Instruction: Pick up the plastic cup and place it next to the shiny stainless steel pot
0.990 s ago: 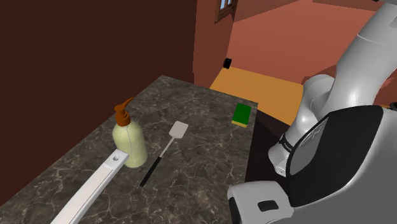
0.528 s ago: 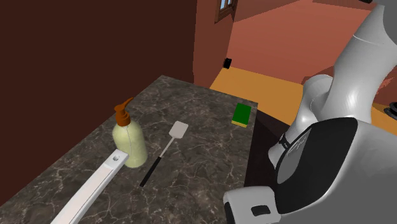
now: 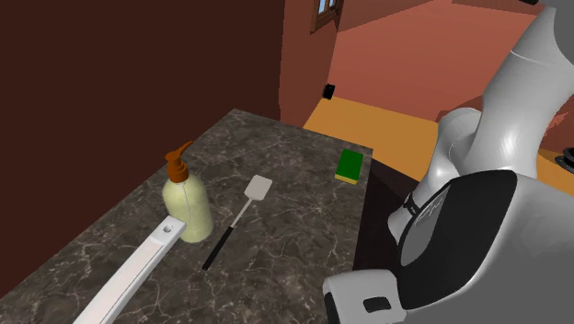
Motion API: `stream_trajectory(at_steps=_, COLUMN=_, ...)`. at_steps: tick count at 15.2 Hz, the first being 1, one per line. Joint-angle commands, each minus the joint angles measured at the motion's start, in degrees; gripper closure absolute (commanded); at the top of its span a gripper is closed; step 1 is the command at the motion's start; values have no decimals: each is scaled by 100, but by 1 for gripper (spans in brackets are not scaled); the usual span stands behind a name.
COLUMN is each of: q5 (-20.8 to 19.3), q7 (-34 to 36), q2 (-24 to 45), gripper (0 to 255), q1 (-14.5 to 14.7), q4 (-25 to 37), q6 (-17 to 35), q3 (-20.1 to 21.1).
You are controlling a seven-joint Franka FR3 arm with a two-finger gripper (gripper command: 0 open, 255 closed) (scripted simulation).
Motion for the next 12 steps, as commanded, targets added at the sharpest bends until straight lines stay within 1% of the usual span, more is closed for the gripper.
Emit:
stream_trajectory(at_steps=1, q5=193, q7=-138, q2=-171, gripper=0, q1=-15, q4=92, q6=-169, q3=9)
stream_trajectory(at_steps=4, q5=619, q7=-446, q2=-575, gripper=0, q1=-12, q4=395, q6=-667, q3=-32)
stream_trajectory(at_steps=12, q5=617, q7=-445, q2=-574, gripper=0, q1=-3, q4=395, q6=-668, q3=-41)
